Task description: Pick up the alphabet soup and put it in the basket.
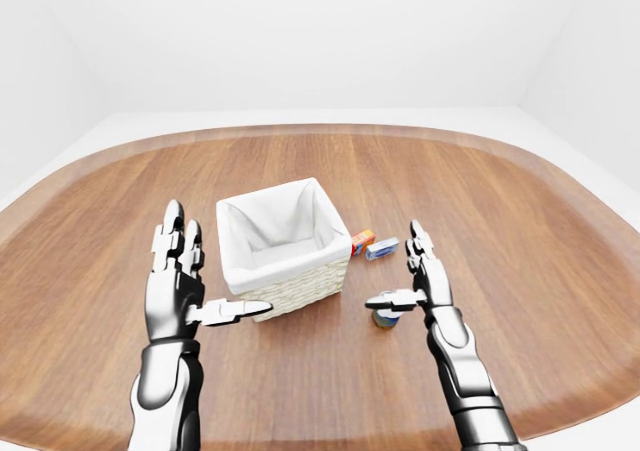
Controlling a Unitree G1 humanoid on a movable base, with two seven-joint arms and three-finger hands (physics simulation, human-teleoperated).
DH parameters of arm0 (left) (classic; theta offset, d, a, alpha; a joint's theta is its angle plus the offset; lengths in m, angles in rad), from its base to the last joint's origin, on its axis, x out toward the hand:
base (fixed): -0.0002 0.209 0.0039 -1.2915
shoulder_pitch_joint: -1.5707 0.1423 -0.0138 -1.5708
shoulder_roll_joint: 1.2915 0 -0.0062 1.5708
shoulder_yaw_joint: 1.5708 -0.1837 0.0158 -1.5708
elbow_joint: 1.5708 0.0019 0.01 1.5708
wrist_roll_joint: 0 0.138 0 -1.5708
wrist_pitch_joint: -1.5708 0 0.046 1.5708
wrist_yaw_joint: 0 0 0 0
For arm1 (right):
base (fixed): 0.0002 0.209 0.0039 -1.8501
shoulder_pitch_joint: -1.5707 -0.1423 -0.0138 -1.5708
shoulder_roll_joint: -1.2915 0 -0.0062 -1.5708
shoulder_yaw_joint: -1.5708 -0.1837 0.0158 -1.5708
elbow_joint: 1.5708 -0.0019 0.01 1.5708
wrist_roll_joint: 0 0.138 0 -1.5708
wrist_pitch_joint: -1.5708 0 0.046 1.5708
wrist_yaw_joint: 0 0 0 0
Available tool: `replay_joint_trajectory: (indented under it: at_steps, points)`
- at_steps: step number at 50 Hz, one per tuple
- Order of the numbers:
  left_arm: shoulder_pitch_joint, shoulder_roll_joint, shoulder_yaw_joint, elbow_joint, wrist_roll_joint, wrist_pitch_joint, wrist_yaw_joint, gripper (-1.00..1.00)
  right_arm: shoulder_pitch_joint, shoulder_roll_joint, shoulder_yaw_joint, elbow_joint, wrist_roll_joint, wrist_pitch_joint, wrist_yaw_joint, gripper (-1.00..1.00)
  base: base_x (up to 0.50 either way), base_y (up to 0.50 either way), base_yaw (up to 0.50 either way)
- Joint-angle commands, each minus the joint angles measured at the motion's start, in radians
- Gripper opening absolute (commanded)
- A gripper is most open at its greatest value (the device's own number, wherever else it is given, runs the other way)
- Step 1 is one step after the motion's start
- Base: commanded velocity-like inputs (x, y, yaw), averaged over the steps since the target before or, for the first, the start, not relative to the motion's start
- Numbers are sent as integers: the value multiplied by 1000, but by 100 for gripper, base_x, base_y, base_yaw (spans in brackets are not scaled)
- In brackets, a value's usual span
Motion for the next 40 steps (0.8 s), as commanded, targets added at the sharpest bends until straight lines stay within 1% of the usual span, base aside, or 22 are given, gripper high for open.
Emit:
replay_joint_trajectory:
  at_steps: [1,2,9,12,22,27,35,40]
  points:
    - [-6,4,-11,21,6,0,5,100,-43,-23,-34,84,15,-28,-14,100,0,0,0]
    - [-4,4,-12,18,6,0,4,100,-43,-23,-32,97,11,-34,-16,100,0,0,0]
    - [-1,3,-9,11,2,0,1,100,-56,-24,-28,152,-1,-34,-25,100,0,0,0]
    - [-7,4,-8,15,1,0,3,100,-91,-33,-31,270,-17,-34,-39,100,0,0,0]
    - [-3,4,-7,8,0,0,2,100,-159,-50,-34,495,-31,-34,-66,100,0,0,0]
    - [-3,5,4,1,-9,0,-1,100,-164,-53,-33,511,-29,-34,-71,100,0,0,0]
    - [3,2,0,-6,-4,0,-2,100,-167,-56,-32,521,-29,-34,-74,100,0,0,0]
    - [5,1,3,-14,-8,0,-3,100,-198,-60,-34,592,-31,-34,-83,100,0,0,0]
